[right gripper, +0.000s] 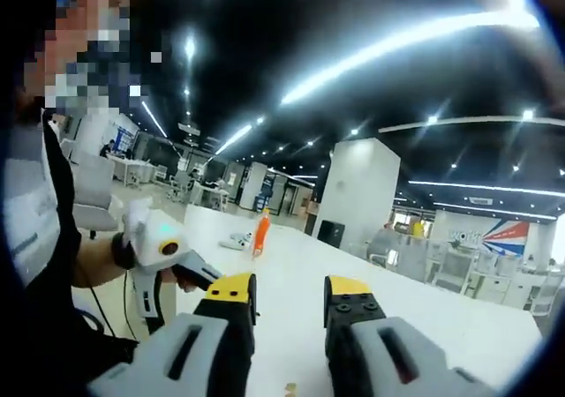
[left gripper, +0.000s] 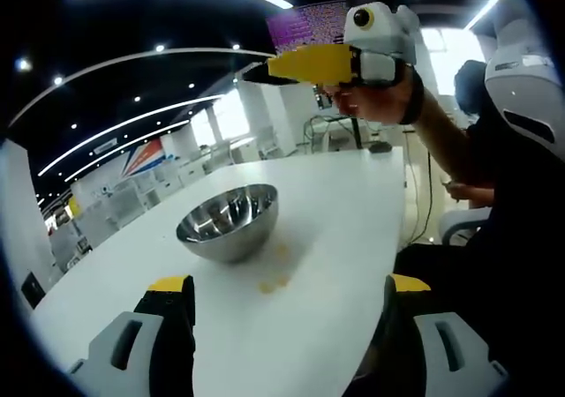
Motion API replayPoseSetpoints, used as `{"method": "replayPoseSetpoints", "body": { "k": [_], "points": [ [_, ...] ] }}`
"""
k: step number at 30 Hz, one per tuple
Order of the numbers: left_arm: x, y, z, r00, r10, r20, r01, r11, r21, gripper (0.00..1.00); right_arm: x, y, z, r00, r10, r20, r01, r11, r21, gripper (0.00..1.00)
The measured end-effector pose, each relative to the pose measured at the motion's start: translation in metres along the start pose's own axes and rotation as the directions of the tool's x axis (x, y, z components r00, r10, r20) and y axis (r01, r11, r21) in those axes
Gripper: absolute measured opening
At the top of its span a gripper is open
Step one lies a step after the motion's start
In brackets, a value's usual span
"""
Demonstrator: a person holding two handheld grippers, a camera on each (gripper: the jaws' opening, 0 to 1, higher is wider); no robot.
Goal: Pick up the QQ candy scattered on the table and place it into the stainless steel bowl on the table
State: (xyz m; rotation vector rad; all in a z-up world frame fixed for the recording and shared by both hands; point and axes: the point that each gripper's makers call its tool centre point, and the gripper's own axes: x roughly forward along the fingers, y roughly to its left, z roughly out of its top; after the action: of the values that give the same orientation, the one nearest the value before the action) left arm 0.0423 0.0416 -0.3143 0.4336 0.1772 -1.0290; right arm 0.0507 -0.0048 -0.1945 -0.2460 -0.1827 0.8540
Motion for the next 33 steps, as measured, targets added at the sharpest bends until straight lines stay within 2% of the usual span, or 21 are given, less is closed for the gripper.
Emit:
{"method": "replayPoseSetpoints", "body": {
  "k": [6, 8, 10, 14, 17, 19, 22, 26, 33],
  "points": [
    [-0.002, 0.001, -0.001, 1.000, 0.006, -0.004, -0.006, 1.000, 0.000, 0.89, 0.004, 0.011, -0.039, 0.998, 0.035, -0.052, -0.032, 0.998, 0.052, 0.26],
    [-0.002, 0.001, 0.000, 1.000, 0.005, 0.000, -0.005, 1.000, -0.002, 0.89, 0.006, 0.013, -0.060, 0.995, 0.045, -0.092, -0.038, 0.996, 0.083, 0.26],
    [-0.001, 0.000, 0.001, 1.000, 0.003, 0.003, -0.003, 1.000, -0.002, 0.89, 0.007, 0.010, -0.079, 0.990, 0.039, -0.138, -0.027, 0.996, 0.083, 0.27],
    [0.001, -0.003, 0.000, 1.000, -0.007, 0.000, 0.007, 1.000, -0.003, 0.89, 0.010, 0.005, -0.106, 0.986, 0.030, -0.166, -0.011, 0.993, 0.114, 0.27],
    [0.003, -0.004, -0.002, 1.000, -0.010, -0.005, 0.010, 1.000, -0.004, 0.89, 0.015, 0.002, -0.135, 0.981, 0.022, -0.194, 0.004, 0.991, 0.134, 0.27],
    [0.004, -0.004, -0.001, 1.000, -0.013, -0.002, 0.013, 1.000, -0.007, 0.89, 0.018, 0.003, -0.163, 0.974, 0.032, -0.225, 0.000, 0.990, 0.145, 0.27],
    [0.005, -0.005, -0.001, 1.000, -0.014, -0.002, 0.014, 1.000, -0.007, 0.89, 0.023, 0.002, -0.190, 0.966, 0.031, -0.255, 0.007, 0.989, 0.146, 0.27],
    [0.005, -0.005, -0.001, 1.000, -0.016, -0.003, 0.016, 1.000, -0.006, 0.89, 0.024, -0.002, -0.208, 0.957, 0.023, -0.289, 0.024, 0.987, 0.160, 0.27],
    [0.006, -0.003, -0.004, 1.000, -0.015, -0.009, 0.015, 1.000, -0.008, 0.89, 0.027, -0.001, -0.213, 0.956, 0.008, -0.294, 0.045, 0.984, 0.173, 0.23]
  ]
}}
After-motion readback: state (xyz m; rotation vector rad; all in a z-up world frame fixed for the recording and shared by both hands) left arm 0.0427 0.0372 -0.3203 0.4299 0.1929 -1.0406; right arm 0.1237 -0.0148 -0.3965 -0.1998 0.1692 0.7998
